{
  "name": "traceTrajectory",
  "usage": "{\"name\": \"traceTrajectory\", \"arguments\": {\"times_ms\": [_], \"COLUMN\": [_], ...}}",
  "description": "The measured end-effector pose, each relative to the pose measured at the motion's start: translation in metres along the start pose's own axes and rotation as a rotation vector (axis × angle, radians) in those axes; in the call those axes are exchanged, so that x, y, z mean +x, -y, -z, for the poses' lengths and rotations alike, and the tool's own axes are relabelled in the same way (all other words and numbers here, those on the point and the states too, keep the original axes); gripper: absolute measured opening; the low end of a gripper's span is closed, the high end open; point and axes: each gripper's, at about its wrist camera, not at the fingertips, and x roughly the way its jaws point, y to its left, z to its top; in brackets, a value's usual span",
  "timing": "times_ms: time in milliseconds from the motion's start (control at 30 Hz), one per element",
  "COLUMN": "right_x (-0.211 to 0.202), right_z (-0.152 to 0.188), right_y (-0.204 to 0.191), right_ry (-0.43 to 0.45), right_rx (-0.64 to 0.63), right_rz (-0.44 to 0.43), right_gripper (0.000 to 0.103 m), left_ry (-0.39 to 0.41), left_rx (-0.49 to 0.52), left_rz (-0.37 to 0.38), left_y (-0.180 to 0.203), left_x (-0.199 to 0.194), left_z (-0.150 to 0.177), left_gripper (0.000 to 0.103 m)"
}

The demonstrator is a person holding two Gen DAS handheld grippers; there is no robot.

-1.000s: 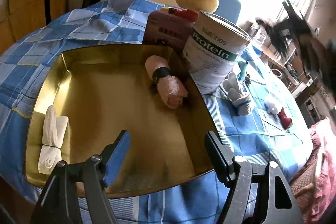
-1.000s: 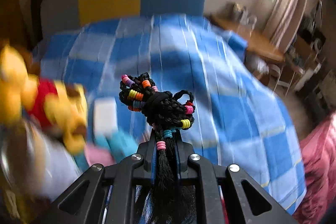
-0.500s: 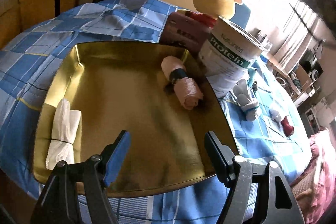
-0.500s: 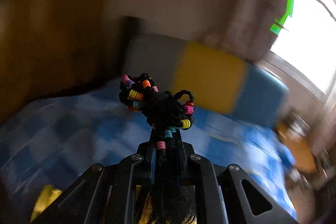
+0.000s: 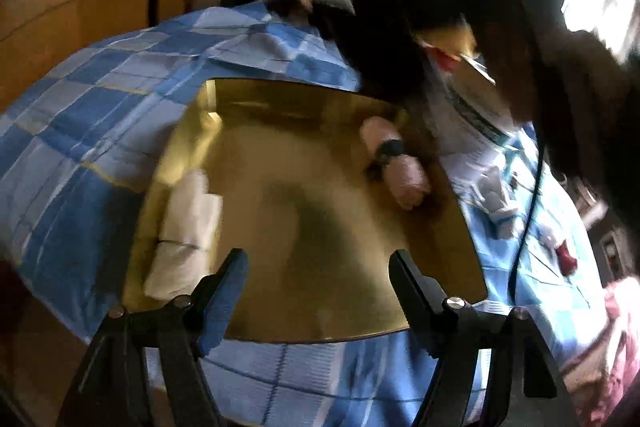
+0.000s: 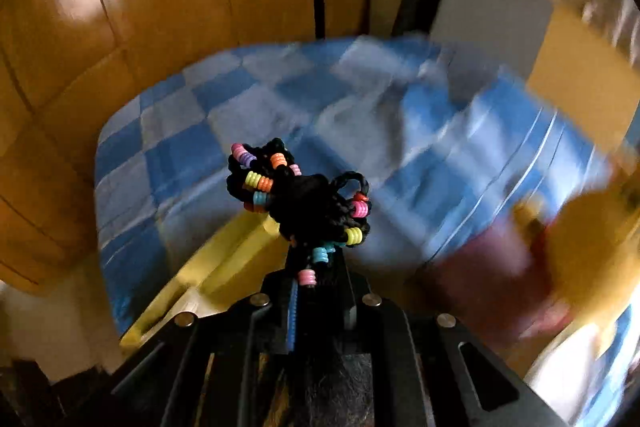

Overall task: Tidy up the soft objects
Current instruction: 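Carry the black hair wig into the gold tray and open the right gripper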

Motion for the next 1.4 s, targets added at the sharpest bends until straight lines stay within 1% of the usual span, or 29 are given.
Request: {"name": "traceTrajectory", "arguments": {"times_ms": [67, 167, 200, 267, 333, 400, 467, 533, 567, 600, 733, 933, 1133, 1400], "right_x": [0.019, 0.044, 0.053, 0.063, 0.07, 0.073, 0.075, 0.071, 0.067, 0.061, 0.039, 0.007, -0.027, -0.062], "right_z": [0.023, 0.048, 0.052, 0.058, 0.062, 0.067, 0.07, 0.073, 0.075, 0.076, 0.079, 0.092, 0.114, 0.151], "right_y": [-0.001, 0.005, 0.008, 0.016, 0.03, 0.038, 0.044, 0.048, 0.047, 0.046, 0.039, 0.02, 0.006, 0.011], "right_ry": [-0.049, -0.101, -0.112, -0.117, -0.095, -0.084, -0.089, -0.079, -0.069, -0.05, 0.015, 0.105, 0.172, 0.236], "right_rx": [0.058, 0.126, 0.156, 0.202, 0.27, 0.314, 0.334, 0.347, 0.346, 0.341, 0.318, 0.268, 0.219, 0.217], "right_rz": [-0.003, 0.04, 0.069, 0.121, 0.164, 0.182, 0.204, 0.175, 0.17, 0.171, 0.163, 0.181, 0.197, 0.21], "right_gripper": [0.012, 0.012, 0.012, 0.016, 0.016, 0.021, 0.031, 0.034, 0.039, 0.039, 0.04, 0.041, 0.041, 0.041], "left_ry": [0.01, 0.018, 0.021, 0.027, 0.031, 0.036, 0.04, 0.055, 0.061, 0.067, 0.073, 0.08, 0.081, 0.074], "left_rx": [-0.032, -0.063, -0.071, -0.078, -0.081, -0.079, -0.071, -0.064, -0.061, -0.058, -0.046, -0.03, 0.011, 0.072], "left_rz": [-0.029, -0.055, -0.064, -0.075, -0.084, -0.092, -0.1, -0.111, -0.117, -0.119, -0.12, -0.127, -0.125, -0.111], "left_y": [-0.009, -0.019, -0.022, -0.026, -0.028, -0.029, -0.028, -0.027, -0.027, -0.026, -0.023, -0.017, -0.004, 0.017], "left_x": [-0.003, -0.007, -0.008, -0.011, -0.012, -0.014, -0.015, -0.017, -0.018, -0.019, -0.022, -0.026, -0.029, -0.028], "left_z": [0.0, 0.0, 0.0, 0.001, 0.002, 0.003, 0.003, 0.002, 0.001, 0.001, 0.001, 0.002, 0.005, 0.007], "left_gripper": [0.073, 0.073, 0.073, 0.073, 0.073, 0.073, 0.074, 0.077, 0.078, 0.078, 0.078, 0.078, 0.079, 0.079]}}
